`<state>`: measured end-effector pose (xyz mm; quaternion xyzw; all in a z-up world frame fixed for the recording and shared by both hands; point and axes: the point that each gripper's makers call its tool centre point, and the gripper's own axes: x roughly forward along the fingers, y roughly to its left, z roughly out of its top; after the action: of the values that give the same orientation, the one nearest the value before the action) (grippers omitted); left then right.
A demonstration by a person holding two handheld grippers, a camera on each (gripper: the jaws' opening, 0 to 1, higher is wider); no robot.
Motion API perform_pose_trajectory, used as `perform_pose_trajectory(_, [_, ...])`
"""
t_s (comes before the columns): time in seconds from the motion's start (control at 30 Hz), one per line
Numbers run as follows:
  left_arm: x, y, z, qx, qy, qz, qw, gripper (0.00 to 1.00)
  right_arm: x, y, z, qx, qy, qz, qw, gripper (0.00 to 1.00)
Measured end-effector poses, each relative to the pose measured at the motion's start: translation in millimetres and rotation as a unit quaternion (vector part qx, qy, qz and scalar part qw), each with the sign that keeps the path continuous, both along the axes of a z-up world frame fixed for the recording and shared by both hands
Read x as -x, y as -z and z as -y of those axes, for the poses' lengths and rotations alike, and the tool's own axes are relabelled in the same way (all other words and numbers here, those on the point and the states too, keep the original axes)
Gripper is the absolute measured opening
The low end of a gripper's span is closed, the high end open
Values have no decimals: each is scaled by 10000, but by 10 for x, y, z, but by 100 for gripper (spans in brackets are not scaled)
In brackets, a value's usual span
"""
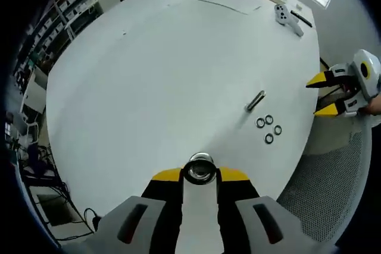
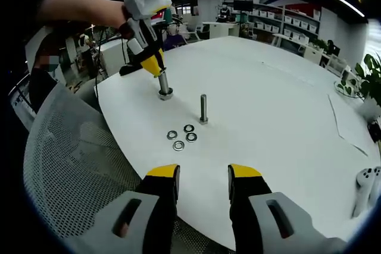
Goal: Place the washer onto the threaded stud by aligning its center hole with the stud, sliding it down to the base, and recovering from edge contact or off-axis alignment until the washer reaches the visible bottom stop.
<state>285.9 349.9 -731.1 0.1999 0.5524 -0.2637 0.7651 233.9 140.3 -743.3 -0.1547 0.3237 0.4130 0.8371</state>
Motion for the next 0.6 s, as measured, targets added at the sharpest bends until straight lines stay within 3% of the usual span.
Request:
perform_pose_trajectory(0.4, [-131, 41, 49, -228, 309, -74, 9992, 19, 6, 6, 2, 28, 1, -20, 10000, 35])
perform_pose_trajectory(0.6, [-125, 42, 57, -427, 485, -338, 9973, 19, -3, 4, 12, 24, 27, -9, 10000, 35])
